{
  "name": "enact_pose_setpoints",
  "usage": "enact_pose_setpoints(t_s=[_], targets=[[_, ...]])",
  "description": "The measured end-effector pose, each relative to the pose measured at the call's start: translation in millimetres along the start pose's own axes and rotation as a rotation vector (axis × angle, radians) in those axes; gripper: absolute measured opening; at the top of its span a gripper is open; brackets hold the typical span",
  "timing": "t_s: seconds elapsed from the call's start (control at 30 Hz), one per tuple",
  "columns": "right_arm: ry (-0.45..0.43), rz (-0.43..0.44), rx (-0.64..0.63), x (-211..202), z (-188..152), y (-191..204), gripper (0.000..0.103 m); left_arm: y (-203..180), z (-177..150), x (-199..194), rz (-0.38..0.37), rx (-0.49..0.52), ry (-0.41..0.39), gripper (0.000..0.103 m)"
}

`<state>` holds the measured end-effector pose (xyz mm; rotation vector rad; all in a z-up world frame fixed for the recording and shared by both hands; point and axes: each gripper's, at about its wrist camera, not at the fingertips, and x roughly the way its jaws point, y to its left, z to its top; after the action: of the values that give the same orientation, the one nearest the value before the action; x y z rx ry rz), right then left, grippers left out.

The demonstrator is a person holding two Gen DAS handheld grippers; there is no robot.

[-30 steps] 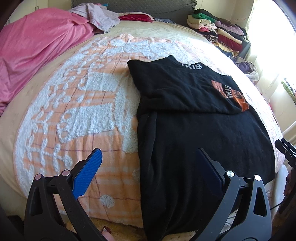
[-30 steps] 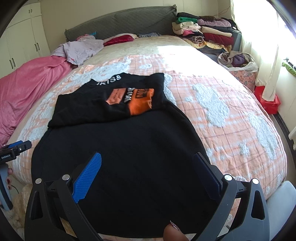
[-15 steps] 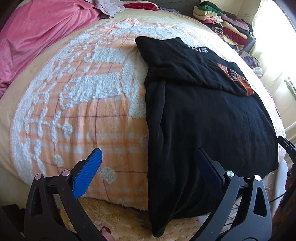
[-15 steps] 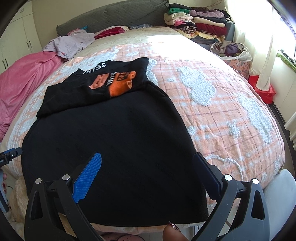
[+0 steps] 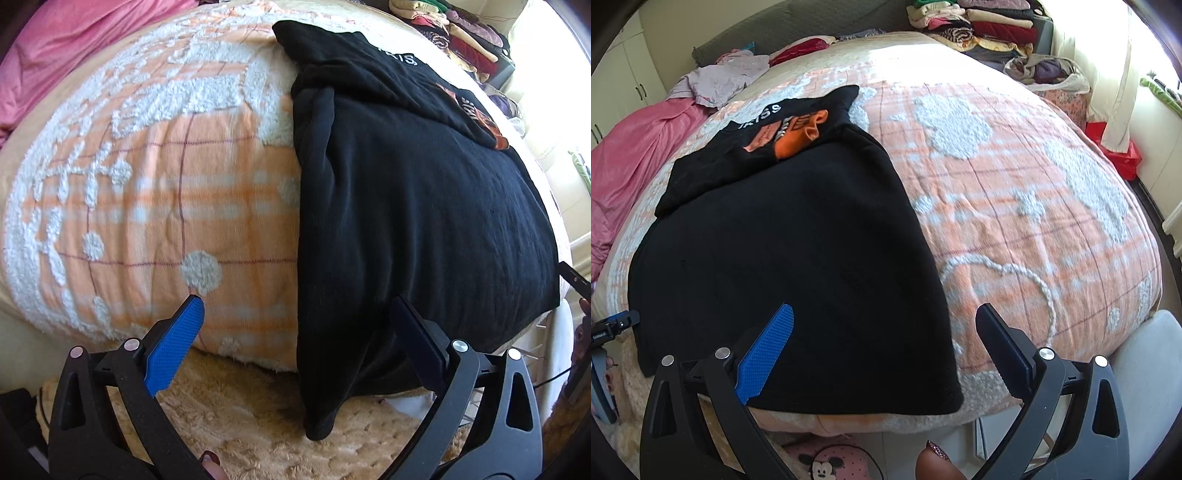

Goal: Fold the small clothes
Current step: 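Close the right gripper on the hem while the left gripper grasps the hem too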

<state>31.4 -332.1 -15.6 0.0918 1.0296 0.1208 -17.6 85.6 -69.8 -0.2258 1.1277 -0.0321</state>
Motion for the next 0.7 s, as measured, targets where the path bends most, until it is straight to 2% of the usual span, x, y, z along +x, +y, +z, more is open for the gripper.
enact_pose_setpoints(t_s=[0.2,0.23,0.27,0.33,0.4,0.47,0.5,0.57,0.7], targets=[[0.042,0.034,0.018,4.5,-11.4,-11.3,0.097,1.9,-3.9,0.1,-0.011,-0.013,0.012,0.093],[0.049,0.037,0.019,4.8,-13.7,-12.1,0.092,2.0,-4.2,-0.1,-0.011,-0.014,0.014,0.093],[0.055,0.041,0.020,5.1,-15.9,-12.2,0.080,2.0,-5.1,-0.7,-0.013,-0.015,0.015,0.093],[0.059,0.052,0.025,4.6,-19.7,-13.1,0.076,2.1,-6.8,-1.1,-0.016,-0.015,0.019,0.093],[0.057,0.061,0.017,4.8,-22.1,-12.0,0.065,2.2,-10.0,-1.3,-0.025,-0.018,0.027,0.093],[0.059,0.061,-0.001,5.1,-24.2,-9.8,0.047,1.5,-12.8,-1.2,-0.023,-0.023,0.033,0.093],[0.059,0.062,-0.010,4.4,-25.0,-9.3,0.043,1.8,-14.5,-1.4,-0.027,-0.024,0.037,0.093],[0.058,0.103,-0.007,1.3,-24.8,-9.3,0.011,2.5,-17.3,-1.6,-0.030,-0.027,0.042,0.093],[0.021,0.168,0.008,-11.3,-20.7,-6.5,0.009,5.7,-21.0,-1.5,-0.060,-0.048,0.051,0.093]])
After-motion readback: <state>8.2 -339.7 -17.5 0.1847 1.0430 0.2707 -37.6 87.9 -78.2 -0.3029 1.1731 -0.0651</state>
